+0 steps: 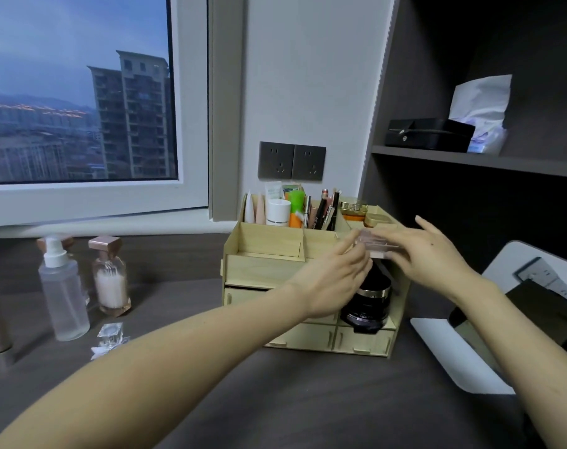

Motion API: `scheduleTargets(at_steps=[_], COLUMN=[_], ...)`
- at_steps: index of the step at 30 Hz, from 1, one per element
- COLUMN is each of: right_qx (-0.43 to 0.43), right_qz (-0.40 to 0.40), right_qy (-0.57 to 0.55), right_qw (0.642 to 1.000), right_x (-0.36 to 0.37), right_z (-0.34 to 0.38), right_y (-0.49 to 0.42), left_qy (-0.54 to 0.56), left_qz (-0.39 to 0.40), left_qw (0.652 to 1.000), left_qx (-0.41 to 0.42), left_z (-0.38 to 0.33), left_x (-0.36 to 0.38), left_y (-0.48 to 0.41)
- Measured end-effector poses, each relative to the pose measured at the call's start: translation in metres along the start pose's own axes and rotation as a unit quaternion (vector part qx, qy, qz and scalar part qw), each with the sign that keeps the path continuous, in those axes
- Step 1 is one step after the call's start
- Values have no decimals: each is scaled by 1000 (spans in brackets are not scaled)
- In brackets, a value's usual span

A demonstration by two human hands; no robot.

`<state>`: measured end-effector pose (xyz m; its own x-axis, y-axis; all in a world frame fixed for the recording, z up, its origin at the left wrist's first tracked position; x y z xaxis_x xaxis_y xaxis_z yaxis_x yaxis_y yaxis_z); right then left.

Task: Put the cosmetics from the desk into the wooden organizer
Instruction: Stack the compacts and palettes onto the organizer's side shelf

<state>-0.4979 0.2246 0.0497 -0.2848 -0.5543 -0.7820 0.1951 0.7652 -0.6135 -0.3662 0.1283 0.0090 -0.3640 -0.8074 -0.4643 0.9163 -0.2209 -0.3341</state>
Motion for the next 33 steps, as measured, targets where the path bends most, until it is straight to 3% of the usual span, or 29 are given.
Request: scheduleTargets(at_steps=[11,15,17,20,24,29,33], right_qx=[44,47,48,33,-16,-107,-98], right_qz=[60,72,38,-95,-238,-153,32], right_qy=[-10,25,38,50,-23,-180,-269], right_qw=[997,996,997,994,971,966,958], right_x=[13,8,-1,-20,-32,8,58], right_z=[-9,1,8,30,91,187,247], right_y=[-22,-21,-15,-3,18,36,34], left_qy=[13,87,125,168,172,197,220], left_qz=[-1,-37,-102,-189,-180,-102,-15], left_qw=[999,995,986,962,950,918,890], left_qx=[-30,-32,-46,-99,-189,-328,-398], left_z=[-1,7,18,41,67,86,89], left_x=[2,-9,-21,-31,-26,-12,0], left_y=[-11,-6,2,24,76,165,237])
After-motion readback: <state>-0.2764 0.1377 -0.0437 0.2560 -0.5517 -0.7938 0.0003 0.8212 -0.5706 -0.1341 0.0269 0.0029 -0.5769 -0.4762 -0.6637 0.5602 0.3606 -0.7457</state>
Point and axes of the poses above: each hand's wrist, its own y-axis away from the middle knuckle, its own x-axis out of the palm, z = x × y, the point moved 3 cm from there along -y, towards the middle knuckle, and after that the axes turned 5 degrees about -z, right-handed, at the moved point
